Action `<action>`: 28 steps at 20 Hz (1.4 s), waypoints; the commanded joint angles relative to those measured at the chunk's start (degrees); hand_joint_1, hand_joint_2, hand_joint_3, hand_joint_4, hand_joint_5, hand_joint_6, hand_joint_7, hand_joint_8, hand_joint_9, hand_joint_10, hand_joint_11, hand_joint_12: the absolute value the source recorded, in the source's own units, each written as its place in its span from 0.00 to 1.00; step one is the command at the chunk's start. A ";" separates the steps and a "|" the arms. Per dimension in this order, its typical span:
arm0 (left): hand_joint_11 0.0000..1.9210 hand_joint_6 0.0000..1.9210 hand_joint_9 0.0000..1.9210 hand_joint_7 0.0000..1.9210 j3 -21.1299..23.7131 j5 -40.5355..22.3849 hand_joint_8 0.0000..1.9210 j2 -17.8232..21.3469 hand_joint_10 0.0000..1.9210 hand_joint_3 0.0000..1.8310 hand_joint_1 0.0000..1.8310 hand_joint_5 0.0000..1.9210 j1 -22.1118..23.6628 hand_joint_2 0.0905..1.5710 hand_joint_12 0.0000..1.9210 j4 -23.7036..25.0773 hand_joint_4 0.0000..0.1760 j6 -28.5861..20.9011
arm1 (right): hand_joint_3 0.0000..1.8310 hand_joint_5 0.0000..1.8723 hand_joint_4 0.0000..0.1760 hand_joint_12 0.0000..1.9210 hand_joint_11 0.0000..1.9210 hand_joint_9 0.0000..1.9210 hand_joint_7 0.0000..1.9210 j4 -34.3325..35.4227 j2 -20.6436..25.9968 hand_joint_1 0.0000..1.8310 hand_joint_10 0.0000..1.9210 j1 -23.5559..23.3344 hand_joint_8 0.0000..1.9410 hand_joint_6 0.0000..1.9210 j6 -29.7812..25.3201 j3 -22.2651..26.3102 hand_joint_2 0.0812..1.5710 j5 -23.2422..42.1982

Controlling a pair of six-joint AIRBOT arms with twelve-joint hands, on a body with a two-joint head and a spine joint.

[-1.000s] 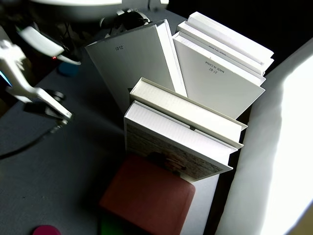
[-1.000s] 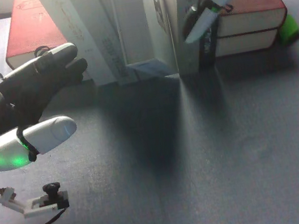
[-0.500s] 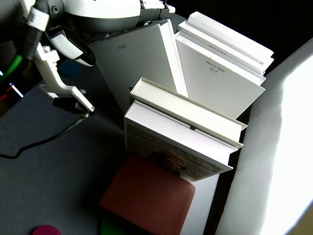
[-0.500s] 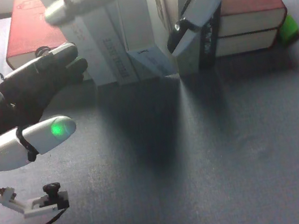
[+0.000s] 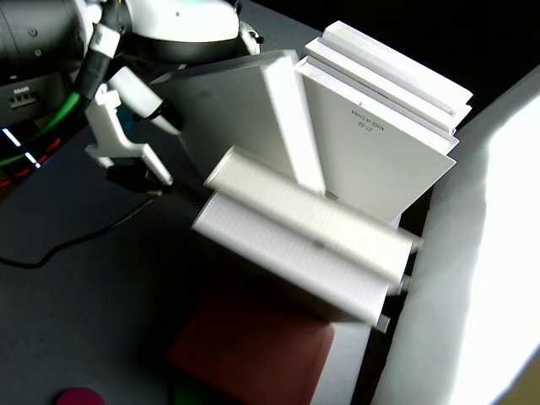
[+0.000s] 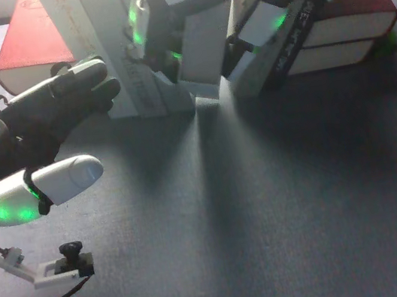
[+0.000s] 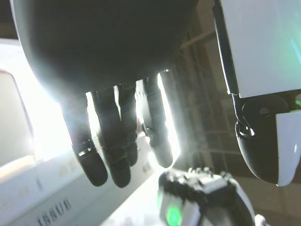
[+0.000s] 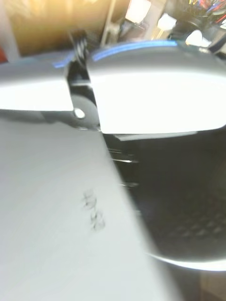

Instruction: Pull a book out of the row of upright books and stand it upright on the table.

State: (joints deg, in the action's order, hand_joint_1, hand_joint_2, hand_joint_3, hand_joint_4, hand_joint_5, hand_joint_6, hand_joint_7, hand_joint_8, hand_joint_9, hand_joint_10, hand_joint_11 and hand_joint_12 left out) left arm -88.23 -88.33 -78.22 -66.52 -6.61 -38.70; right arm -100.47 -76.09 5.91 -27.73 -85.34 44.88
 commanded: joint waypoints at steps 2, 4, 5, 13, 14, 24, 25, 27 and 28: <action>0.00 0.01 0.28 0.19 -0.37 -6.72 0.00 -0.22 0.01 0.00 0.58 0.35 0.75 0.54 0.66 -0.72 0.22 -0.65 | 0.00 0.59 0.00 0.99 0.51 0.57 0.54 5.78 0.15 0.70 0.83 -0.70 0.62 0.29 -0.64 -0.35 0.68 -1.83; 0.00 0.01 0.30 0.20 -0.34 -6.64 0.00 -0.25 0.02 0.00 0.58 0.36 0.84 0.53 0.67 -0.53 0.25 -0.65 | 0.00 0.55 0.00 0.90 0.38 0.49 0.52 6.45 0.24 0.75 0.68 -0.70 0.49 0.41 -0.64 -0.32 0.68 -1.36; 0.00 0.01 0.29 0.21 -0.34 -6.61 0.01 -0.30 0.02 0.00 0.58 0.36 0.85 0.53 0.67 -0.52 0.24 -0.65 | 0.00 0.55 0.00 0.85 0.38 0.49 0.52 7.05 0.48 0.75 0.65 -0.70 0.46 0.44 -0.64 -0.24 0.68 -0.87; 0.00 0.01 0.32 0.25 0.48 -6.44 0.00 -0.07 0.02 0.00 0.59 0.36 0.71 0.53 0.66 -0.53 0.38 -0.65 | 0.00 0.44 0.00 0.93 0.31 0.39 0.43 12.50 8.56 0.74 0.80 -1.91 0.68 0.51 -3.29 5.37 0.75 4.73; 0.00 0.00 0.32 0.26 0.61 -6.51 0.01 0.07 0.02 0.00 0.59 0.36 0.67 0.53 0.66 -0.53 0.36 -0.65 | 0.00 0.43 0.00 0.93 0.31 0.40 0.44 13.92 10.33 0.74 0.79 -2.36 0.66 0.53 -3.31 6.50 0.74 5.33; 0.00 0.00 0.31 0.24 1.57 -6.83 0.00 0.82 0.01 0.00 0.60 0.32 0.27 0.54 0.62 -0.84 0.38 -0.65 | 0.00 0.44 0.00 0.93 0.31 0.39 0.43 35.66 19.43 0.74 0.79 1.34 0.68 0.51 7.06 11.77 0.74 11.94; 0.00 0.00 0.31 0.24 1.57 -6.82 0.00 0.82 0.01 0.00 0.60 0.32 0.27 0.54 0.62 -0.87 0.38 -0.65 | 0.00 0.44 0.00 0.93 0.31 0.39 0.43 37.46 19.28 0.74 0.79 2.17 0.68 0.51 8.12 11.74 0.74 12.40; 0.00 0.00 0.31 0.24 1.65 -6.89 0.00 0.91 0.01 0.00 0.60 0.33 0.28 0.54 0.61 -0.89 0.42 -0.65 | 0.00 0.43 0.00 0.93 0.31 0.40 0.44 41.89 17.60 0.74 0.78 5.10 0.66 0.54 9.85 10.72 0.74 13.95; 0.00 0.00 0.32 0.25 1.60 -6.86 0.01 0.88 0.01 0.00 0.60 0.32 0.28 0.55 0.61 -0.89 0.32 -0.65 | 0.00 0.43 0.00 0.93 0.31 0.40 0.44 44.01 16.19 0.74 0.79 7.08 0.66 0.53 10.30 9.91 0.74 14.89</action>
State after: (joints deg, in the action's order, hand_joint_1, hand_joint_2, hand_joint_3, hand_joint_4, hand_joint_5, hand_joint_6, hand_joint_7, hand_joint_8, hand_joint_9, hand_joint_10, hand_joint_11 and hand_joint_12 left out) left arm -86.83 -88.36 -77.60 -66.61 -6.81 -38.68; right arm -61.73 -59.99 13.85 -17.43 -75.53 55.66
